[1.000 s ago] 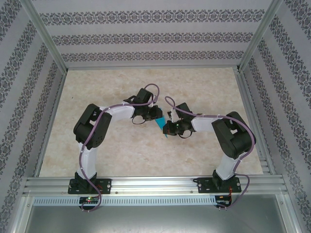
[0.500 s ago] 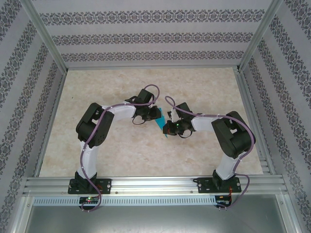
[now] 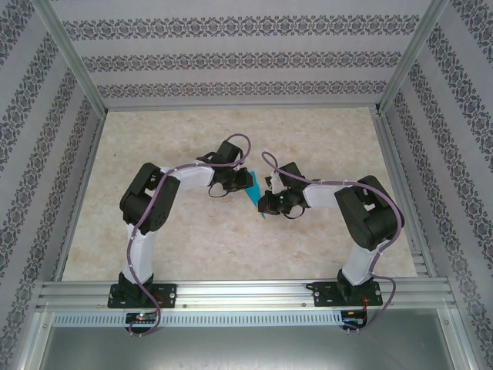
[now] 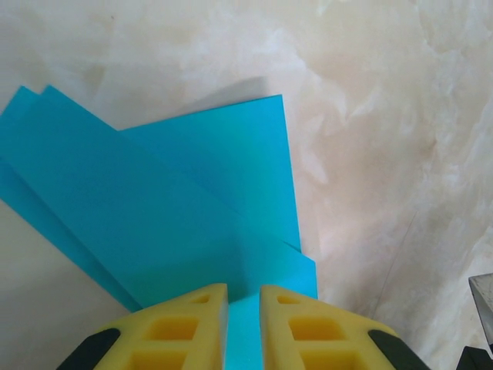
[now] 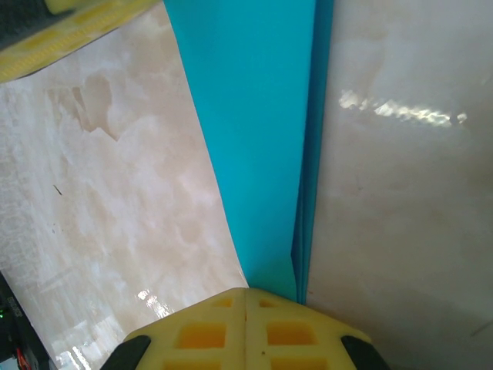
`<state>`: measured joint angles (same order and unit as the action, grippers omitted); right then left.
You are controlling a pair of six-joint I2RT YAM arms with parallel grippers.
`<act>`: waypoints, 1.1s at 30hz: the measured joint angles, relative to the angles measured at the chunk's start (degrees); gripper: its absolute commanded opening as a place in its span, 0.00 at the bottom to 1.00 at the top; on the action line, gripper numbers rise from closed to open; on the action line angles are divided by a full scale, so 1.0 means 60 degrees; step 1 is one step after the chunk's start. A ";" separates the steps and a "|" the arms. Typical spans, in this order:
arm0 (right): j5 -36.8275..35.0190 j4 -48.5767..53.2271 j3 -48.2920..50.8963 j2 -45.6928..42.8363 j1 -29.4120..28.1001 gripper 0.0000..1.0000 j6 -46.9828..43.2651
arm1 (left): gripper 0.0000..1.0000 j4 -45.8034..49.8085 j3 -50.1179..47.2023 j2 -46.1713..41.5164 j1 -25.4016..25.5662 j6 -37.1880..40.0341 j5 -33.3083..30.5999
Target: Fold a paper plane with a square sheet of paper (pick it up from the middle)
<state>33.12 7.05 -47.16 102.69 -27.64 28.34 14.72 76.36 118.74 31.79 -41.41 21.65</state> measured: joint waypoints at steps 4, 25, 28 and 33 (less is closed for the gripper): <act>0.0004 0.0000 -0.0004 0.0004 0.0000 0.05 0.0004 | 0.19 0.0000 0.0000 0.0011 -0.0069 0.0004 -0.0004; 0.0029 -0.0262 0.0073 0.0022 0.0007 0.04 -0.0175 | 0.19 0.0000 0.0000 0.0204 -0.0809 0.0157 0.0630; 0.0029 -0.0339 0.0076 0.0040 0.0007 0.04 -0.0175 | 0.18 0.0044 0.0095 0.0295 -0.0947 0.0270 0.0885; 0.0025 -0.0459 0.0091 0.0058 0.0062 0.04 -0.0175 | 0.19 0.0273 0.0375 0.0495 -0.1140 0.0463 0.1249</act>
<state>33.28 4.29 -46.61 103.04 -27.27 27.29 16.36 78.61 121.71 24.95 -38.63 29.15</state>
